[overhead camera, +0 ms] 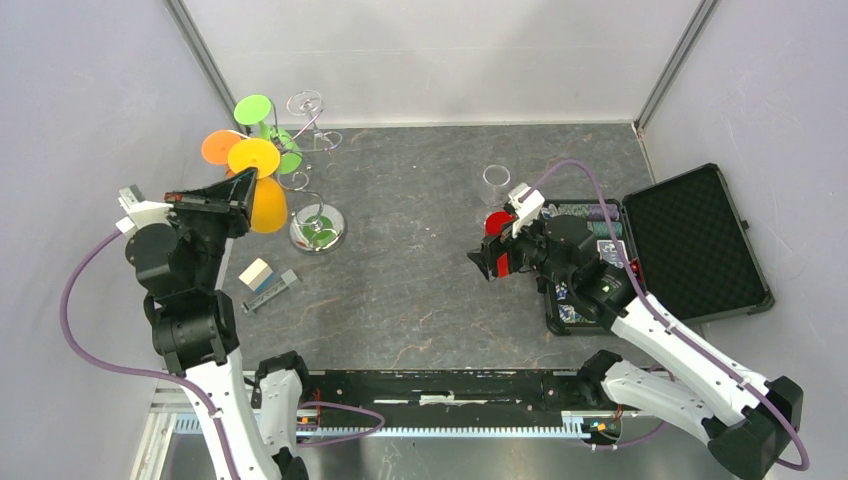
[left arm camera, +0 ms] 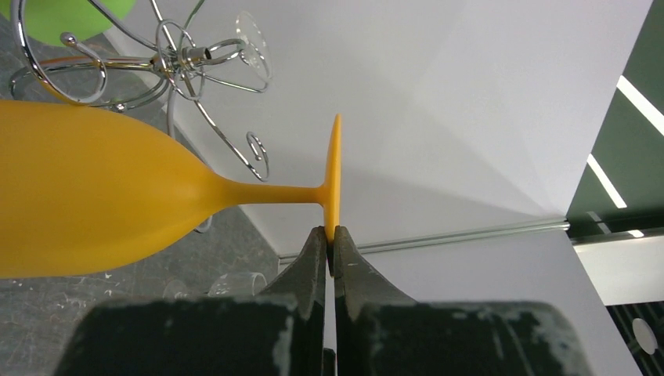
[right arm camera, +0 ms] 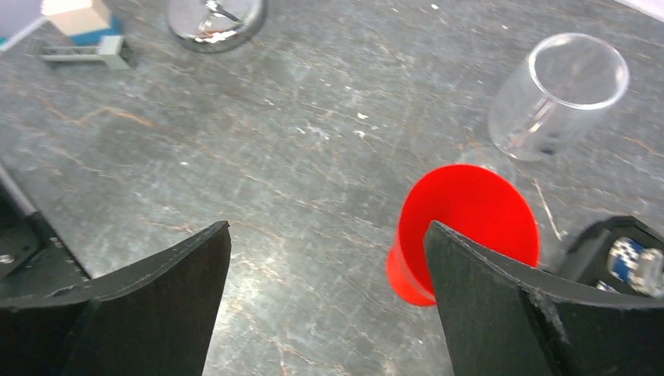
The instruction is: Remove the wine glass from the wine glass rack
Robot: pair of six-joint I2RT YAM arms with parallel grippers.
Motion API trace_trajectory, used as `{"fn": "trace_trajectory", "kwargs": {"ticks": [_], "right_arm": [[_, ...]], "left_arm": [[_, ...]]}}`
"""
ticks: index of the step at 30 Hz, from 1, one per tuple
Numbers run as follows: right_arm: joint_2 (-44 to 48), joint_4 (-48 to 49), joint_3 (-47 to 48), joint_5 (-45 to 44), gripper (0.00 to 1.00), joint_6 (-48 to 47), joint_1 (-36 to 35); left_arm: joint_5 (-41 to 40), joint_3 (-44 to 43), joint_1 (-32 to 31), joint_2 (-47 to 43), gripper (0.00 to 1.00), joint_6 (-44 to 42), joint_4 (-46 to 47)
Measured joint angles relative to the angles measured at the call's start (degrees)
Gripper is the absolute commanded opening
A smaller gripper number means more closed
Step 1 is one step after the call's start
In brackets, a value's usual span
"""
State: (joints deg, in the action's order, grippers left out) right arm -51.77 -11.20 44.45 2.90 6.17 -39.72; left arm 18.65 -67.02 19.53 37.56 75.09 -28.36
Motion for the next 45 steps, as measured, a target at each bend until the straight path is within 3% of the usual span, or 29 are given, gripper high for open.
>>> {"fn": "trace_trajectory", "kwargs": {"ticks": [7, 14, 20, 26, 30, 37, 45], "right_arm": [[2.0, 4.6, -0.3, 7.2, 0.98, 3.3, 0.0], [2.1, 11.4, -1.5, 12.1, 0.97, 8.2, 0.0], [2.1, 18.5, -4.7, 12.9, 0.97, 14.1, 0.0], [2.1, 32.7, -9.0, 13.8, 0.97, 24.4, 0.0], [0.3, 44.4, -10.8, 14.5, 0.97, 32.5, 0.0], [-4.5, 59.6, -11.6, 14.8, 0.97, 43.9, 0.0], [-4.1, 67.7, -13.3, 11.5, 0.96, 48.2, 0.1]], "left_arm": [[2.1, -8.2, 0.0, 1.0, 0.02, 0.4, 0.5], [12.9, -15.7, 0.0, 6.1, 0.02, 1.5, 8.8], [20.9, -9.6, 0.0, 8.2, 0.02, 10.9, 23.7], [24.7, -0.9, -1.9, 9.5, 0.02, 21.7, 38.2], [24.7, 2.3, -7.7, 11.1, 0.02, 25.2, 44.1], [19.1, 7.9, -27.4, 13.7, 0.02, 26.0, 51.8], [13.6, 14.2, -33.3, 14.6, 0.02, 30.5, 64.6]]}}
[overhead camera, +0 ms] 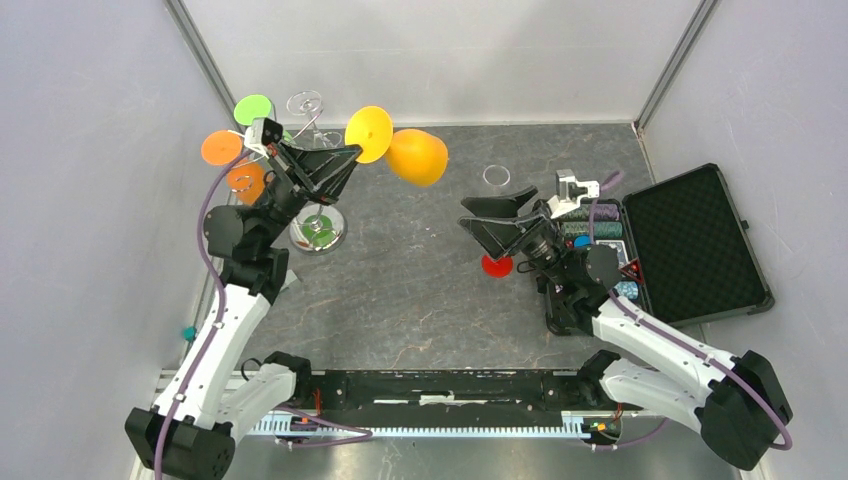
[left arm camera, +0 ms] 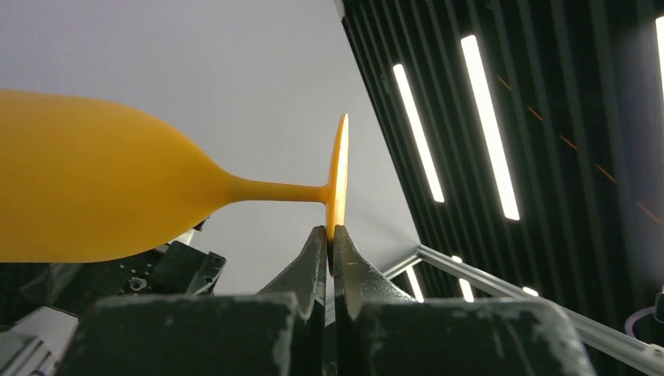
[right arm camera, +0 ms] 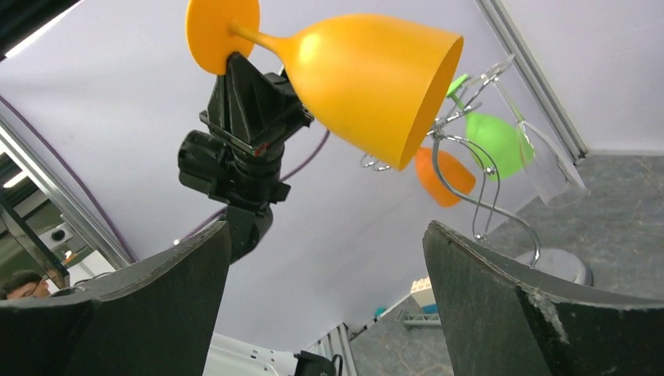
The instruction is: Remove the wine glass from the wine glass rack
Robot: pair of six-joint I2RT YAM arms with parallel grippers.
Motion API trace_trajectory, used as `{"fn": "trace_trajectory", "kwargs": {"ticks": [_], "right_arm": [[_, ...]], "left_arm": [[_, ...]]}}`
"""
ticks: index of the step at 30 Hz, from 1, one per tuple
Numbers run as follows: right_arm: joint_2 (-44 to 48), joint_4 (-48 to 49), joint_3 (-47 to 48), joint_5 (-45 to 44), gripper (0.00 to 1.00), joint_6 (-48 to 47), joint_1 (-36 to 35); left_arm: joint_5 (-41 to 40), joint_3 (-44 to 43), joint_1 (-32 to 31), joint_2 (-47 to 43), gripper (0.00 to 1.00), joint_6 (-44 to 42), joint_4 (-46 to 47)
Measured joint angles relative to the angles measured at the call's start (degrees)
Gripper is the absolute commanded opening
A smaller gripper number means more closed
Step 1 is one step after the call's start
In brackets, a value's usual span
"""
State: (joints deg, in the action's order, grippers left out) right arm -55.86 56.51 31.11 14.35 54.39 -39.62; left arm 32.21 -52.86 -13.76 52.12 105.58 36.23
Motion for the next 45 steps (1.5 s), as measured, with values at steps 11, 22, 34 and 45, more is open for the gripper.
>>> {"fn": "trace_trajectory", "kwargs": {"ticks": [11, 22, 34, 45], "right_arm": [[-6.8, 9.6, 2.4, 1.9, 0.85, 2.3, 0.2], [-14.4, 26.4, 11.0, 7.8, 0.66, 7.0, 0.3], [-20.7, 27.2, 17.2, 12.6, 0.28, 13.2, -0.1], [-17.9, 27.5, 17.2, 13.3, 0.0, 9.9, -0.8]], "left_arm": [[-2.6, 2.7, -5.8, 0.4, 0.02, 5.9, 10.9], [-3.7, 5.0, -6.0, 0.3, 0.02, 11.7, 20.1], [-3.6, 6.6, -6.0, 1.4, 0.02, 13.1, 27.4], [-1.4, 6.3, -5.9, 1.6, 0.59, 12.6, 27.0]]}}
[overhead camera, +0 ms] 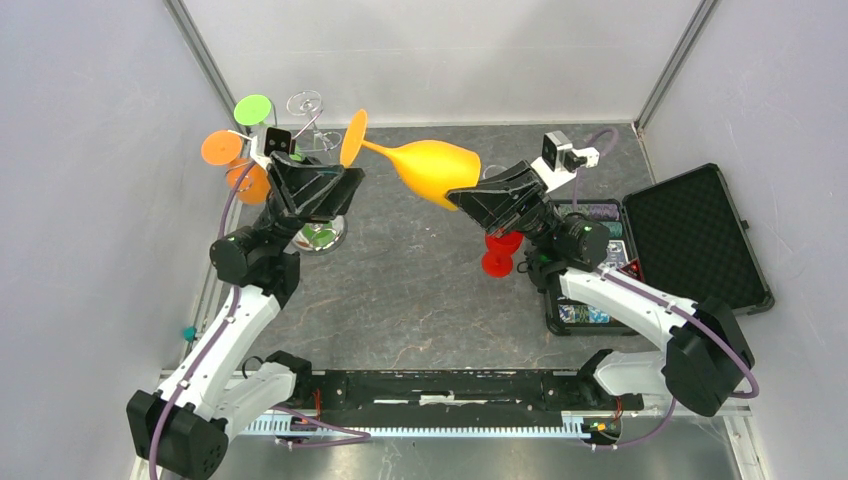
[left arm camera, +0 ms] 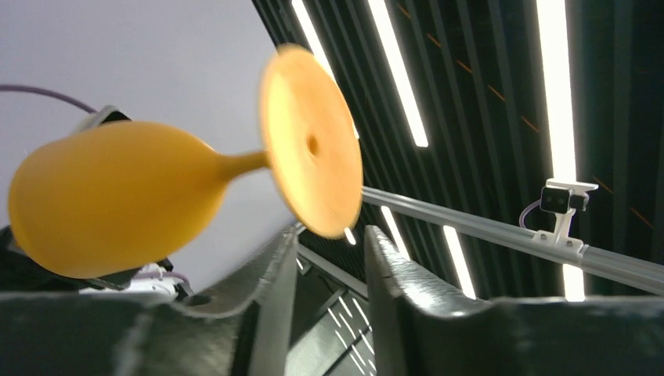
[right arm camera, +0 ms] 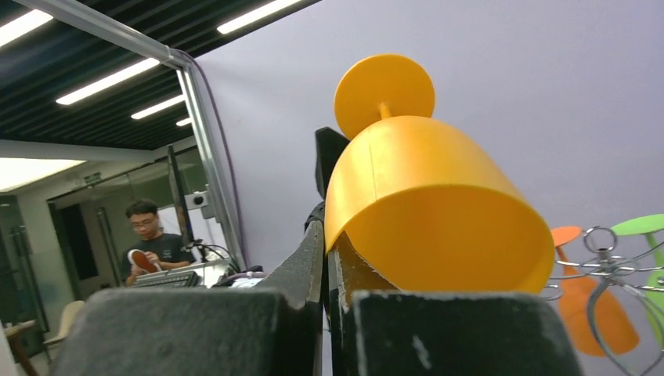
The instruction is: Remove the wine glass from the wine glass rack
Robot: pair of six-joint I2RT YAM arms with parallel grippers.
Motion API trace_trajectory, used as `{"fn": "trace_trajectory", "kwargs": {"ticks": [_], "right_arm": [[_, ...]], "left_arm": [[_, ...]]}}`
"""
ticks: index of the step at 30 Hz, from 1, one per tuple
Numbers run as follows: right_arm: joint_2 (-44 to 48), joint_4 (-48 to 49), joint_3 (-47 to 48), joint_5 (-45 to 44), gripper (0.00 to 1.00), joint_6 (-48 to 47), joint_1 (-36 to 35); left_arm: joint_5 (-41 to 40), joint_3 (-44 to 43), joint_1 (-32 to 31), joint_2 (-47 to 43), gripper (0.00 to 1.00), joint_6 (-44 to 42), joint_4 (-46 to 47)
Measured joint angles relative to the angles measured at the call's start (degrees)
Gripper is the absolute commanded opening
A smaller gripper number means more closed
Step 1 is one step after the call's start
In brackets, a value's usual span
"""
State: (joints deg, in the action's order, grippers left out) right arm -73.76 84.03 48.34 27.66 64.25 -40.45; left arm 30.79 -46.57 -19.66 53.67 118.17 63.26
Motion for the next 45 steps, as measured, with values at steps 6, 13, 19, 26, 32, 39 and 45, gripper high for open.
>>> {"fn": "trace_trajectory", "kwargs": {"ticks": [6, 13, 19, 26, 32, 39, 45], "right_arm": [[3.1, -3.5, -0.2, -1.5, 0.0, -8.1, 0.1], [12.0, -26.6, 2.2, -8.1, 0.0, -26.4, 0.1], [11.4, -59.5, 15.0, -17.2, 0.0, -42.7, 0.0], [7.5, -88.4, 22.2, -28.3, 0.0, -52.0, 0.1], [-2.0, -103.8, 28.3, -33.0, 0.0, -56.2, 0.1], [-18.8, -115.4, 39.8, -33.7, 0.0, -58.7, 0.1], [-29.1, -122.6, 47.8, -32.4, 0.01, -60.2, 0.1]], "left_arm": [[5.5, -1.5, 0.0, -2.1, 0.94, -7.1, -6.6], [13.3, -8.0, 0.9, -4.2, 1.0, -29.6, -28.4], [4.9, -20.9, 1.0, -8.0, 1.0, -63.2, -65.2], [-11.5, -27.6, 1.0, -13.0, 1.0, -85.5, -86.9], [-19.5, -27.3, 1.0, -13.4, 1.0, -92.6, -94.1], [-23.5, -26.8, 1.0, -13.4, 1.0, -95.6, -97.4], [-24.8, -26.1, 1.0, -13.4, 1.0, -96.7, -98.2]]}}
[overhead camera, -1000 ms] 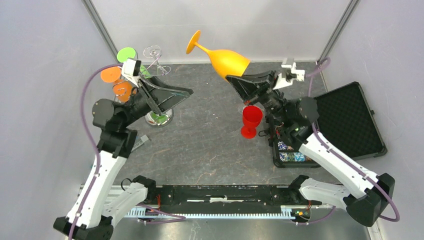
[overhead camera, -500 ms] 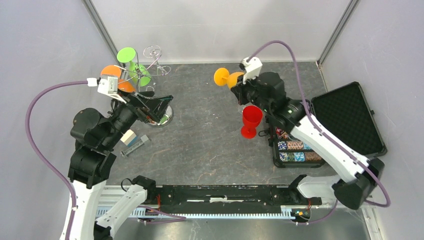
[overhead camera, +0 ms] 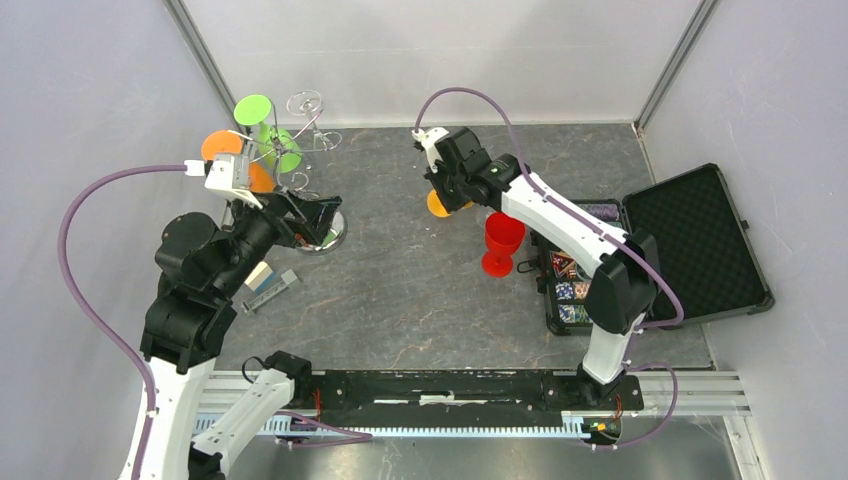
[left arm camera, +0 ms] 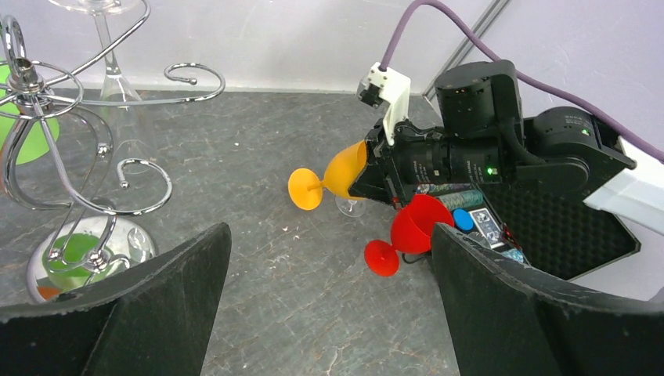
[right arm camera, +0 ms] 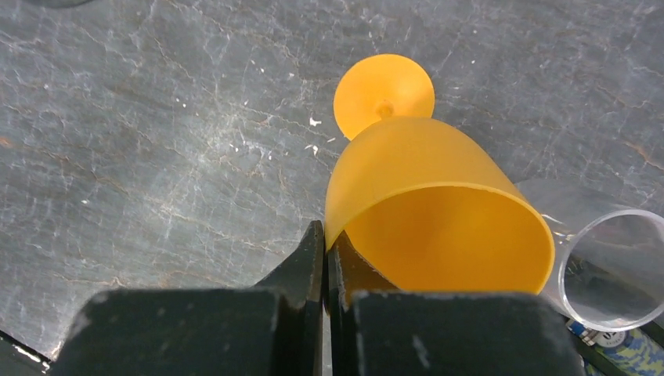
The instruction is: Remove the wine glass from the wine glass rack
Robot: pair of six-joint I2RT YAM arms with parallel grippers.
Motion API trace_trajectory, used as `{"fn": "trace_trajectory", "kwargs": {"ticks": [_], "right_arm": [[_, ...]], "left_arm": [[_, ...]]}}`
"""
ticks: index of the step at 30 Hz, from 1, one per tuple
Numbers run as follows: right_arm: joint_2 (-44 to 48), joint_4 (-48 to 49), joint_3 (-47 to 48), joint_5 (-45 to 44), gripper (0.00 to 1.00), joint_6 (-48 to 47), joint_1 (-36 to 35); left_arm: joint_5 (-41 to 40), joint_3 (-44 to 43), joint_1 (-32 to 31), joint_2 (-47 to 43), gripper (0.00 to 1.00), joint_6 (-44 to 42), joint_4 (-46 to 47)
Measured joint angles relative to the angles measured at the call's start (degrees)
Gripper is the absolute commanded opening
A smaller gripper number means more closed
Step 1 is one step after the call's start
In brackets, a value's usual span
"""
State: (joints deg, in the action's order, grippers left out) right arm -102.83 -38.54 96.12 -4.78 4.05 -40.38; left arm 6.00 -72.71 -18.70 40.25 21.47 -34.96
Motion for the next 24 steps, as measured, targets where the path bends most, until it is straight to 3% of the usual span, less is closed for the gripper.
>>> {"fn": "trace_trajectory", "kwargs": {"ticks": [8, 24], "right_arm": [[-2.7, -5.3, 3.1, 0.9, 0.13, -1.9, 0.0], [-7.7, -7.4, 6.9, -0.1, 0.09, -4.3, 0.0]], "left_arm": [[-0.6, 0.0, 0.0, 0.3, 1.0, -0.6, -1.7], [-1.2, 0.9, 0.0, 0.4, 1.0, -1.4, -2.5]]}}
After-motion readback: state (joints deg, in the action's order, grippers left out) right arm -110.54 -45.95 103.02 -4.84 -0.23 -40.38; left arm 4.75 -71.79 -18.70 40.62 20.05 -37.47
